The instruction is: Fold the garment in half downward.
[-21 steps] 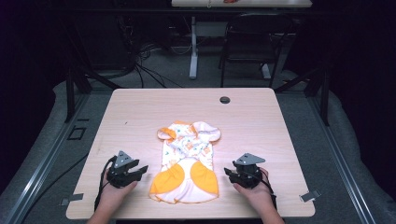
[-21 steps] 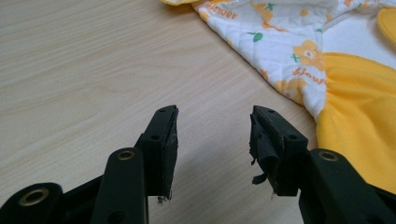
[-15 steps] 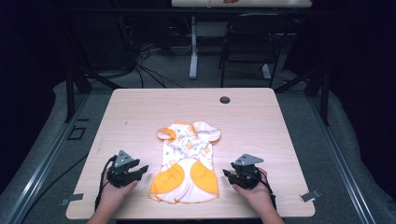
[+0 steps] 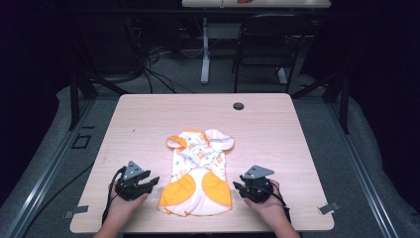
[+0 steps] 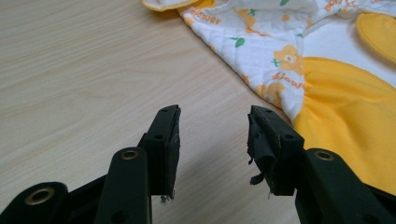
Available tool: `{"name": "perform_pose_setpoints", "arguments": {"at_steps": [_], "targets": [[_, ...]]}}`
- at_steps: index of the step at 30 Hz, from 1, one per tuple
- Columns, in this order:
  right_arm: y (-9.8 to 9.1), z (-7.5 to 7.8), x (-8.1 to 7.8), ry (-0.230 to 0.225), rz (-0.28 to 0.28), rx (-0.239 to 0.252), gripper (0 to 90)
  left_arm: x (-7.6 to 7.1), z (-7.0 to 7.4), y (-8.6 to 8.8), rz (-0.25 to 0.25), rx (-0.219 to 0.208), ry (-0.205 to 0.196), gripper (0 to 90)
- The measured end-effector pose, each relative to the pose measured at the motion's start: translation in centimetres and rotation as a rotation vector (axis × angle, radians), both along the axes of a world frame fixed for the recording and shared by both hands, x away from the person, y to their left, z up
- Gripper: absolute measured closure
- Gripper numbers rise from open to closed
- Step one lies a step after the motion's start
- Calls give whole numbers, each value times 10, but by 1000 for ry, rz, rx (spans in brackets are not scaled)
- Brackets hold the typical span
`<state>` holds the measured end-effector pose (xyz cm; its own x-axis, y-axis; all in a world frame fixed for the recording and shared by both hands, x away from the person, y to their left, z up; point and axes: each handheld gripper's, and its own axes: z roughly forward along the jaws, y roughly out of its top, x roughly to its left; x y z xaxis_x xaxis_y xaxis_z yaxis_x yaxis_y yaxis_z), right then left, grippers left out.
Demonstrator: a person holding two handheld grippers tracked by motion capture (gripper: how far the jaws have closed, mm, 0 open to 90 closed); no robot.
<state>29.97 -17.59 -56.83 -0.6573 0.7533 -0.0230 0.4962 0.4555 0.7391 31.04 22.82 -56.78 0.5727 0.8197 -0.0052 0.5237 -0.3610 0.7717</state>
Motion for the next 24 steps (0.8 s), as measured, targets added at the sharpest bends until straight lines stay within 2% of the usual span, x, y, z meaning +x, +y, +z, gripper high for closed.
{"name": "perform_pose_setpoints", "arguments": {"at_steps": [3, 4, 5, 11, 14, 15, 18, 19, 24], "targets": [[2, 1, -1, 7, 6, -6, 639, 0, 1, -1, -2, -10, 4, 540], [4, 1, 0, 6, 4, -1, 630, 1, 1, -1, -6, -36, 28, 542], [4, 1, 0, 9, -2, 3, 630, 2, 1, 0, -13, -43, 36, 549], [7, 5, 4, 21, -7, 11, 623, 8, 4, -1, -17, -46, 52, 556], [11, 4, 7, 27, -2, -8, 623, 12, 6, -3, -23, -33, 54, 570], [14, 4, 10, 38, 7, -30, 623, 14, 6, -5, -27, -27, 56, 570], [18, 4, 13, 48, 14, -26, 621, 17, 7, -8, -29, -30, 63, 579], [19, 5, 15, 48, 13, -41, 621, 21, 8, -12, -33, -27, 61, 579], [24, 8, 29, 56, 13, -6, 629, 30, 9, -23, -36, -28, 62, 592]]}}
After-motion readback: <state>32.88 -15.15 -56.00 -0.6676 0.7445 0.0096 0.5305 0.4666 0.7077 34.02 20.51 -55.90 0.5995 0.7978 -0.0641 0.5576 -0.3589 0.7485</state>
